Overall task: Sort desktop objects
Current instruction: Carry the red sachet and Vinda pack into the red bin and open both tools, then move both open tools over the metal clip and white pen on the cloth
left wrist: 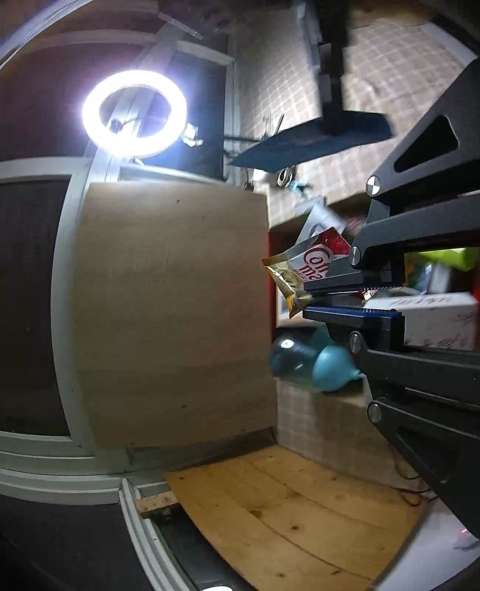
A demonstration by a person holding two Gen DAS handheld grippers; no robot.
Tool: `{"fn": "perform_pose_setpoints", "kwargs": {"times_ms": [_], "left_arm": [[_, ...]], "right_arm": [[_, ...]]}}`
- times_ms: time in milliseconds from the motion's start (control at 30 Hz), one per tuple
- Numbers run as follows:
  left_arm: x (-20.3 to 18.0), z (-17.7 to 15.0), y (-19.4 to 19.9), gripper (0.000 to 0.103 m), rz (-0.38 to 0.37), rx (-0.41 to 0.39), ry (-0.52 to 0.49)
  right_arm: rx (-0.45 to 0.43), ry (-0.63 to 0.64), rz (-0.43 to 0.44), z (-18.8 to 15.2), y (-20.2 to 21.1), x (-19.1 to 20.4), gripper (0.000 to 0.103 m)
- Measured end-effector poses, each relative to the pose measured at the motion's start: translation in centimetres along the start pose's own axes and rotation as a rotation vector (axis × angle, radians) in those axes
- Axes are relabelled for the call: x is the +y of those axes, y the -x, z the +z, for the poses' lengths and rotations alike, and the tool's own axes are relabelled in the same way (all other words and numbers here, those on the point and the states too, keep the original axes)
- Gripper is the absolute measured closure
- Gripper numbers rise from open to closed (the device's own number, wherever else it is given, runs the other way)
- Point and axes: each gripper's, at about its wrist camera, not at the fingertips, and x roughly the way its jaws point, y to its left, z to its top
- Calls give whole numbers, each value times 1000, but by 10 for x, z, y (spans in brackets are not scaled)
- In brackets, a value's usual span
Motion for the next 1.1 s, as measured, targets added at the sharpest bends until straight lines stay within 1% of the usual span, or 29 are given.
{"fn": "perform_pose_setpoints", "kwargs": {"times_ms": [33,67,100,133,200,233,267,300,400,500,600,667,767,833,967,1100], "left_arm": [[2,3,-9,90,-5,14,10],[4,5,-15,87,-1,29,17],[6,6,-22,82,10,45,26],[7,6,-27,81,12,56,25],[9,5,-26,82,33,44,23],[10,3,-24,81,34,39,23],[11,2,-21,81,35,35,24],[13,0,-17,81,30,31,33],[8,-3,-6,81,17,37,18],[4,-6,4,81,4,44,3],[-5,-6,16,81,-29,41,3],[-14,-6,21,82,-42,32,5],[-33,-5,21,82,-81,30,-3],[-51,-4,15,82,-98,43,-21],[-85,1,2,81,-145,60,-42],[-125,10,-23,79,-180,81,-60]], "right_arm": [[10,10,-1,1,-6,3,93],[35,15,-27,4,-16,5,86],[47,19,-44,6,-24,5,83],[55,23,-58,8,-31,4,82],[45,48,-72,9,-30,5,81],[41,63,-75,10,-29,5,74],[38,78,-78,10,-28,5,64],[28,76,-74,12,-27,2,64],[-15,43,-61,15,-16,-8,64],[-70,50,-85,12,6,-21,64],[-148,37,-133,5,39,-43,64],[-171,23,-167,1,58,-62,64],[-204,6,-234,-3,88,-91,64],[-220,-11,-271,-6,106,-109,64],[-257,-49,-319,-8,141,-141,64],[-272,-18,-369,-5,167,-162,64]]}}
